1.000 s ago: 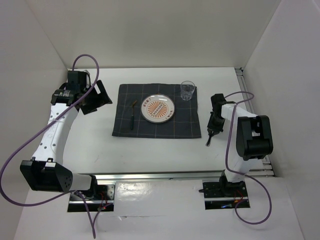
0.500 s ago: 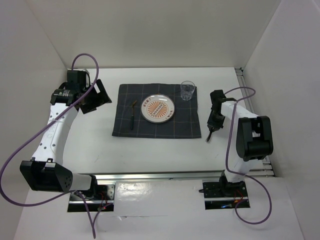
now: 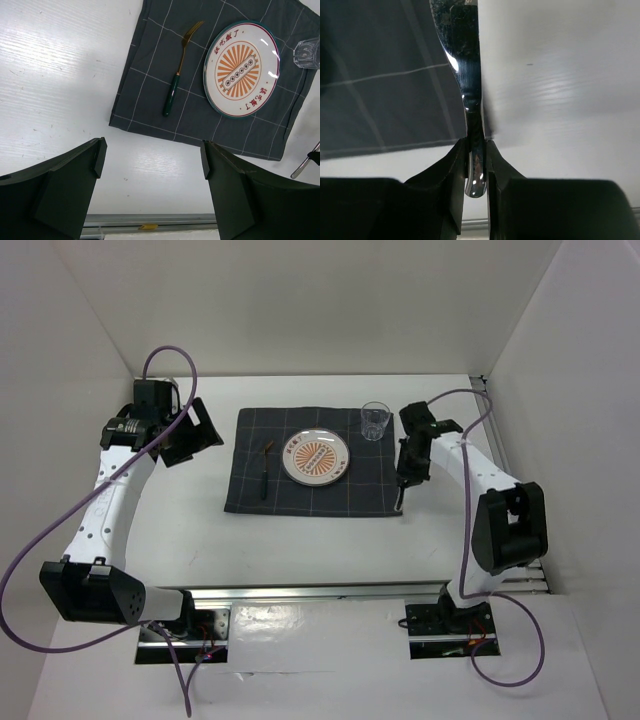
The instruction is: Set the dinner table for one person
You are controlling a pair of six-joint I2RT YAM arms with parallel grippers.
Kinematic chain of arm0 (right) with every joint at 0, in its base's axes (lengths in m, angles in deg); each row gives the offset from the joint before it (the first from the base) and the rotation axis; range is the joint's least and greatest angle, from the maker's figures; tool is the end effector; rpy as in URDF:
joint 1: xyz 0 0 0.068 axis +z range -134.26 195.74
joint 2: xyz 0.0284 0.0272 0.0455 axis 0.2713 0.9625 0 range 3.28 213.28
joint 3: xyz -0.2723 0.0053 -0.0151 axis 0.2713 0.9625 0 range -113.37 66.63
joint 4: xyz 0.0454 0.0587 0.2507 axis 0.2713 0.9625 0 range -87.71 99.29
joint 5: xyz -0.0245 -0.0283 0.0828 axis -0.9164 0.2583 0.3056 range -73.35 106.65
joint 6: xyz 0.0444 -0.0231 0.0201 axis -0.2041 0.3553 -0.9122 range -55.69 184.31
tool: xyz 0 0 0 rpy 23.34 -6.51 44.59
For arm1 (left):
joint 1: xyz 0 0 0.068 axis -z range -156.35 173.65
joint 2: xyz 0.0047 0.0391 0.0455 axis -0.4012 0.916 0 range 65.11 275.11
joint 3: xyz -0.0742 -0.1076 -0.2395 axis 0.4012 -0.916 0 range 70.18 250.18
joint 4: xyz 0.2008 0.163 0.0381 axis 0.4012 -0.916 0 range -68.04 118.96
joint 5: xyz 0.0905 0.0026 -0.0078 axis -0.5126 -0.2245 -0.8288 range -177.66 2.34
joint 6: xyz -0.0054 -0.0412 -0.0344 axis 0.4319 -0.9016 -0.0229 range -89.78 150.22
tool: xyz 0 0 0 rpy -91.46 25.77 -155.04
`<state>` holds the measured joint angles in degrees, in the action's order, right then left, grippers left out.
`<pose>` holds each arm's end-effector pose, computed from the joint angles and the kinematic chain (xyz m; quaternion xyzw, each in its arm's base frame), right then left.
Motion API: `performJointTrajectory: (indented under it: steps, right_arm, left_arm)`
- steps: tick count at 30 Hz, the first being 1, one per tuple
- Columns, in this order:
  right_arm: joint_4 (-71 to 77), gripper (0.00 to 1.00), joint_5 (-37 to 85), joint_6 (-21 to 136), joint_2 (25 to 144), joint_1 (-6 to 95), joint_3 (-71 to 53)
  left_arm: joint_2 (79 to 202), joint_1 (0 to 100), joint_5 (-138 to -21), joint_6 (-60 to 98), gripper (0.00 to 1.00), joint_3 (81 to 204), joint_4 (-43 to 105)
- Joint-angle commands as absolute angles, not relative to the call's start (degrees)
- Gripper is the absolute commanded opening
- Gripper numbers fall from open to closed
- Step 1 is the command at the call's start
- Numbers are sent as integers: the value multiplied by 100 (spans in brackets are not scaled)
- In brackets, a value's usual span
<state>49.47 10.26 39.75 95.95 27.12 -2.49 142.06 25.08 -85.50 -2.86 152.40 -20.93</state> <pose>0.3114 0.0587 0.2311 0.1222 0.9768 -0.0007 0.1760 0.2766 -0.0083 0.3760 -0.2446 0.8895 -0.1310 0.3632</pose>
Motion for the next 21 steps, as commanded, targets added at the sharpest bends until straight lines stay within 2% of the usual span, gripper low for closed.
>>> performJointTrajectory:
  steps: [1,11,21]
  right_arm:
    - [5229,3,1419,4110,9688,3233,-902]
    - [5080,3,1770,4163,10751,3666,-1738]
    - [4747,3,1656,4348,11332,3605,-1739]
  left_arm:
    - [14219,2532,-8511,-204,95,15473,-2052]
    - [14000,2532,-8686,-204,96,15420,-2105]
    - [13806,2532,-8819,-204,96,15245,-2158]
